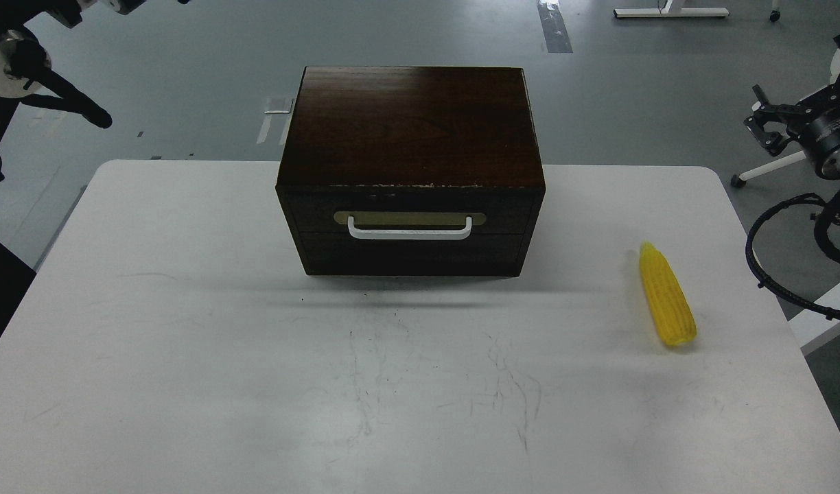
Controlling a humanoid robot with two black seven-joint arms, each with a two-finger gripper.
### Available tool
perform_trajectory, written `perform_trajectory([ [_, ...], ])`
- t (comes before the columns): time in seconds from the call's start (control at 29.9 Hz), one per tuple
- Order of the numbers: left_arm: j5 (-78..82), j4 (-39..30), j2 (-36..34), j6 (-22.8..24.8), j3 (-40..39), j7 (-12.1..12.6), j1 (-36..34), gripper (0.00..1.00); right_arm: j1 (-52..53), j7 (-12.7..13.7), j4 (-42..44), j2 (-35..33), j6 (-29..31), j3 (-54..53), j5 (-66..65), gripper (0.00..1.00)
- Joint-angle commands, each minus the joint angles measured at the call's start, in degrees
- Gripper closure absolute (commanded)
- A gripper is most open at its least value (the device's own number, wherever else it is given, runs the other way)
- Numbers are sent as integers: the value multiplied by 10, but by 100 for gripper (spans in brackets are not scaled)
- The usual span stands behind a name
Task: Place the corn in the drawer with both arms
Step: 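Move the left gripper up and over toward the wooden box's drawer handle, then lower the left gripper onto the white drawer handle and grasp it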
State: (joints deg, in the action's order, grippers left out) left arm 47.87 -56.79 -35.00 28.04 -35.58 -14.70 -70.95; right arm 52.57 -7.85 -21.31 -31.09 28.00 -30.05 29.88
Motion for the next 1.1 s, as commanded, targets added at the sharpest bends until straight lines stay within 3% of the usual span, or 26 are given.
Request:
perform_trajectory([
  [0.0,177,-110,1,0,0,-14,-6,6,0,-1,0,-2,0,-2,0,0],
  [0.13,307,-163,5,0,18,-36,-9,6,-1,-1,0,-9,0,-10,1,0],
  [0.4,434,-252,13,0,188,-42,-73,11,-16,-4,7,-18,0,-12,1,0],
  [0.53,527,-253,37,0,200,-52,-78,11,-16,-4,7,-18,0,-13,2,0],
  [0.6,596,-254,48,0,225,-78,-88,13,-16,-4,7,-18,0,-19,2,0],
  [0.63,596,-254,48,0,225,-78,-89,13,-16,-4,7,-18,0,-19,2,0],
  [0.77,653,-253,58,0,328,-109,-139,14,-16,-4,7,-24,0,-19,1,0],
  [0.97,672,-248,71,0,483,-110,-198,14,-18,-4,7,-33,0,-19,2,0],
  [1.07,700,-237,78,0,504,-111,-196,14,-19,-4,7,-34,0,-20,2,0],
])
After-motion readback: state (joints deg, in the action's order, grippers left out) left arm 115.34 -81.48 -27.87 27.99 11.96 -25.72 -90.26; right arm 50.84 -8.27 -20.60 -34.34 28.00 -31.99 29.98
